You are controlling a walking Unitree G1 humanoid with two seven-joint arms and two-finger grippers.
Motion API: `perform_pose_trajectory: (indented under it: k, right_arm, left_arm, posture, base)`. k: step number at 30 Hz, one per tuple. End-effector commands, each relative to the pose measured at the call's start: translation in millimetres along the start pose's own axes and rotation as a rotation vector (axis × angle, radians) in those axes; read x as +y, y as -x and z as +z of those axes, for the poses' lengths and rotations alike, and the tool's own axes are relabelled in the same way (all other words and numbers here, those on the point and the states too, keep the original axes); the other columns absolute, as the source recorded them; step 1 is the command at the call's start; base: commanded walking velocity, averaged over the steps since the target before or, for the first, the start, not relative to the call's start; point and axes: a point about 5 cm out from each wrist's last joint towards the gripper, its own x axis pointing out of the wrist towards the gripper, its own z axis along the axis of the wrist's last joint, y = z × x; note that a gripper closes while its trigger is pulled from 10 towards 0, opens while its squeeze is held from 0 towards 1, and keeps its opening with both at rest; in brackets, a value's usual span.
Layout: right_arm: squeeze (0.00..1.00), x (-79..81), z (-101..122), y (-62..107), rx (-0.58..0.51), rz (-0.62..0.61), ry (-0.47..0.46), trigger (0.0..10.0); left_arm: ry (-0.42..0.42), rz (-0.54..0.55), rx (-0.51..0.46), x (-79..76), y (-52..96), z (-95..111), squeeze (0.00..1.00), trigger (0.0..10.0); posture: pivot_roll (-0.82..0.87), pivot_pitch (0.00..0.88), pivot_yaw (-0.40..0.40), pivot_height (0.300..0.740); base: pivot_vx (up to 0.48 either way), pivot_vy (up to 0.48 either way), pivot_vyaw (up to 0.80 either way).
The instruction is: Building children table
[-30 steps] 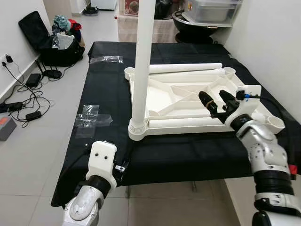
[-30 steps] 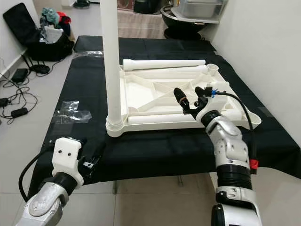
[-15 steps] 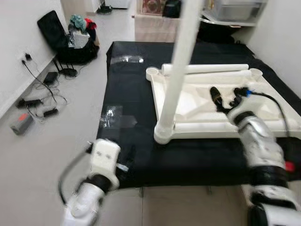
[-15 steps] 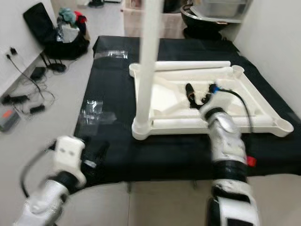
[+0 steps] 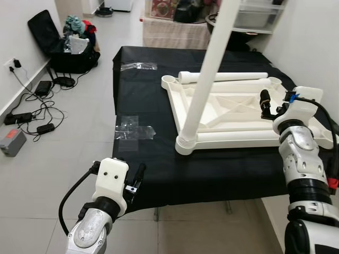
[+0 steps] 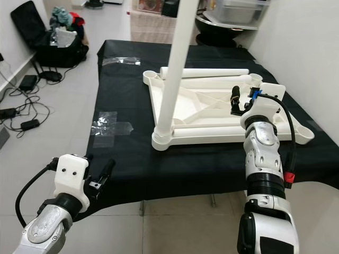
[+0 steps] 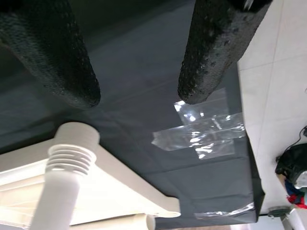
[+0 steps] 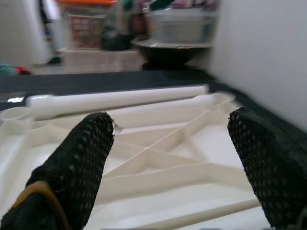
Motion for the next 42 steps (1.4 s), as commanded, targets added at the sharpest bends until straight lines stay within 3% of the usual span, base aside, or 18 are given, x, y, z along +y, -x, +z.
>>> perform_pose_trajectory:
  k: [1,2,4,5,6,7,8,9,14,16,19,24,29,34,42]
  right_arm:
    - [0.00,0.9,-6.5,0.5,0.059,0.120,-0.061,10.0]
    - [0.00,3.0,-10.6,4.0,0.094,0.237,-0.079,10.0]
    - [0.00,3.0,-10.6,4.0,0.094,0.237,-0.079,10.0]
    - [0.00,5.0,-15.3,8.7,0.138,0.352,-0.117,10.0]
    - [0.00,5.0,-15.3,8.7,0.138,0.352,-0.117,10.0]
    - [0.00,7.3,-17.9,13.5,0.163,0.441,-0.116,10.0]
    - [0.00,7.3,-17.9,13.5,0.163,0.441,-0.116,10.0]
    - [0.00,10.3,-20.0,19.0,0.179,0.530,-0.115,10.0]
    - [0.00,18.4,-23.8,31.5,0.206,0.706,-0.136,10.0]
    - [0.00,27.2,-26.4,44.1,0.217,0.874,-0.156,10.0]
    - [0.00,29.9,-27.0,47.4,0.219,0.921,-0.161,10.0]
    - [0.00,51.8,-22.9,53.8,0.197,1.070,-0.187,10.0]
    - [0.00,61.9,-19.5,52.3,0.169,1.099,-0.186,10.0]
    - [0.00,85.2,-8.9,35.6,0.099,1.022,-0.194,10.0]
    - [0.00,93.9,-5.4,25.3,0.079,0.955,-0.175,10.0]
  left_arm:
    - [-0.004,-0.004,0.005,-0.8,1.4,-1.3,0.00,10.0]
    - [-0.004,-0.006,0.006,-0.6,1.7,-1.8,0.00,10.0]
    - [-0.004,-0.006,0.006,-0.6,1.7,-1.8,0.00,10.0]
    - [-0.004,-0.009,0.007,-0.8,2.1,-2.0,0.00,10.0]
    - [-0.004,-0.009,0.007,-0.8,2.1,-2.0,0.00,10.0]
    - [-0.002,-0.012,0.007,-1.4,2.0,-2.0,0.00,10.0]
    - [-0.002,-0.012,0.007,-1.4,2.0,-2.0,0.00,10.0]
    - [0.000,-0.016,0.006,-2.5,2.1,-1.9,0.00,10.0]
    - [0.001,-0.026,0.004,-4.5,2.6,-1.5,0.00,10.0]
    - [0.001,-0.033,0.004,-5.4,4.0,-1.4,0.00,10.0]
    - [0.001,-0.035,0.005,-5.6,4.6,-1.5,0.00,10.0]
    - [0.003,-0.049,0.007,-7.2,6.4,-1.5,0.00,10.0]
    - [-0.001,-0.058,0.007,-8.3,7.6,-0.8,0.00,10.0]
    - [-0.008,-0.069,0.016,-8.1,10.4,-0.4,0.00,10.0]
    - [-0.009,-0.073,0.019,-8.5,10.1,-0.5,0.00,10.0]
  posture:
    - [0.08,0.174,-0.113,0.740]
    - [0.07,0.171,-0.109,0.740]
    - [0.07,0.171,-0.109,0.740]
    - [0.07,0.171,-0.110,0.740]
    - [0.07,0.171,-0.110,0.740]
    - [0.07,0.169,-0.109,0.740]
    - [0.07,0.169,-0.109,0.740]
    - [0.07,0.168,-0.107,0.740]
    - [0.08,0.172,-0.108,0.740]
    - [0.08,0.173,-0.105,0.740]
    - [0.08,0.173,-0.105,0.740]
    - [0.09,0.176,-0.099,0.740]
    - [0.09,0.183,-0.096,0.740]
    - [0.10,0.204,-0.087,0.740]
    - [0.10,0.209,-0.084,0.740]
  base:
    - [0.000,0.000,0.00]
    - [0.000,0.000,0.00]
    - [0.000,0.000,0.00]
    - [0.000,0.000,0.00]
    - [0.000,0.000,0.00]
    - [0.000,0.000,0.00]
    - [0.000,0.000,0.00]
    - [0.000,0.000,0.00]
    - [0.000,0.000,0.00]
    - [0.000,0.000,0.00]
    - [0.000,0.000,0.00]
    - [0.000,0.000,0.00]
    - [0.000,0.000,0.00]
    - [0.000,0.000,0.00]
    - [0.000,0.000,0.00]
